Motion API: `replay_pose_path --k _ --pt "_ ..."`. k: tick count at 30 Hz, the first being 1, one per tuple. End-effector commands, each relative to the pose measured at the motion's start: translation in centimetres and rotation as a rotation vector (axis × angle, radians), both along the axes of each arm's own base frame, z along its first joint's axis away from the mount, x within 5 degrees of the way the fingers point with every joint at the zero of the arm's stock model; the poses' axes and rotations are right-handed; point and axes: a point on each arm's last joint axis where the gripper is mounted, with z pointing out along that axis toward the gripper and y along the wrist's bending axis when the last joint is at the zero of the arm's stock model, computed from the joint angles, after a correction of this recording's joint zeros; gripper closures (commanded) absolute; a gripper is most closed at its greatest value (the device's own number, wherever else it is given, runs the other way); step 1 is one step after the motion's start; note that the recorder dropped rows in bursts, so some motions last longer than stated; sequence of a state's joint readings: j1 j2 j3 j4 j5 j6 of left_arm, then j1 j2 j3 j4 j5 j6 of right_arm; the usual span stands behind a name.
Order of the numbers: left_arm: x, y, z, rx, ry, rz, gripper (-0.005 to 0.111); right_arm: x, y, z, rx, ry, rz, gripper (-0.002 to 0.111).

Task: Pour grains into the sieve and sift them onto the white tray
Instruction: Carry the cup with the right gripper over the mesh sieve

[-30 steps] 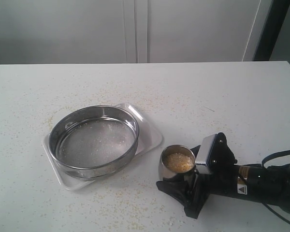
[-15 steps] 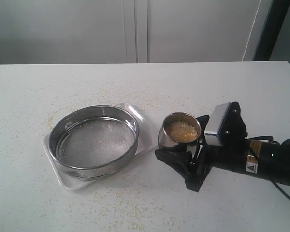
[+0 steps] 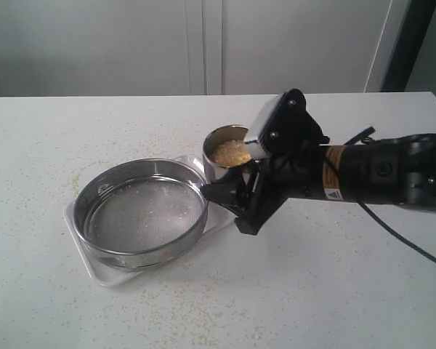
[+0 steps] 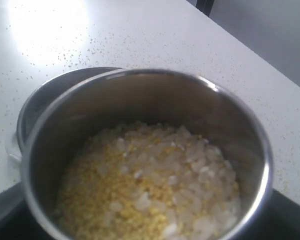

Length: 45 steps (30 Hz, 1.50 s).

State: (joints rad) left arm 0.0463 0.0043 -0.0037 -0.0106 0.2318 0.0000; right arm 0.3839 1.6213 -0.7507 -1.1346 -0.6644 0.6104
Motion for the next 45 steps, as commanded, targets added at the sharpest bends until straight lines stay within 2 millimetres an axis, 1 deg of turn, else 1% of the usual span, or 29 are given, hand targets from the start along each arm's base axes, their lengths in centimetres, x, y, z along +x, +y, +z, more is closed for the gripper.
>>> replay_pose_path --k 1,2,9,12,14,18,24,34,39,45 --pt "0.0 0.0 -0.1 -0.009 0.000 0.002 0.107 1.1 2.0 2.4 -0.037 -0.030 -0.045 0.108" --pt "0.0 0.0 -0.1 -0.009 0.000 0.002 0.107 1.4 2.4 2.8 -0.037 -0.035 -0.056 0.108" --pt "0.0 0.0 -0.1 -0.009 0.000 0.002 0.107 3.8 6.1 2.5 -0.108 -0.054 -0.083 0.108" --pt "0.0 0.0 -0.1 -0.009 0.000 0.002 0.107 4.6 7.2 1.7 -0.148 -0.050 -0.102 0.108" --pt "0.0 0.0 -0.1 -0.009 0.000 0.002 0.107 5.2 8.2 0.8 -0.187 -0.042 -0.117 0.108" --pt "0.0 0.0 -0.1 -0.009 0.000 0.002 0.107 5.8 9.2 -0.1 -0.240 -0.043 -0.136 0.108" --pt "0.0 0.0 -0.1 -0.009 0.000 0.002 0.107 6.4 9.8 -1.4 -0.368 -0.081 -0.168 0.108" --pt "0.0 0.0 -0.1 -0.009 0.000 0.002 0.107 6.1 10.7 -1.5 -0.567 -0.221 -0.130 0.108" --pt "0.0 0.0 -0.1 -0.009 0.000 0.002 0.107 6.2 11.1 -1.5 -0.631 -0.286 -0.088 0.108" --pt "0.0 0.0 -0.1 -0.009 0.000 0.002 0.107 6.5 11.2 -1.6 -0.677 -0.322 -0.072 0.108"
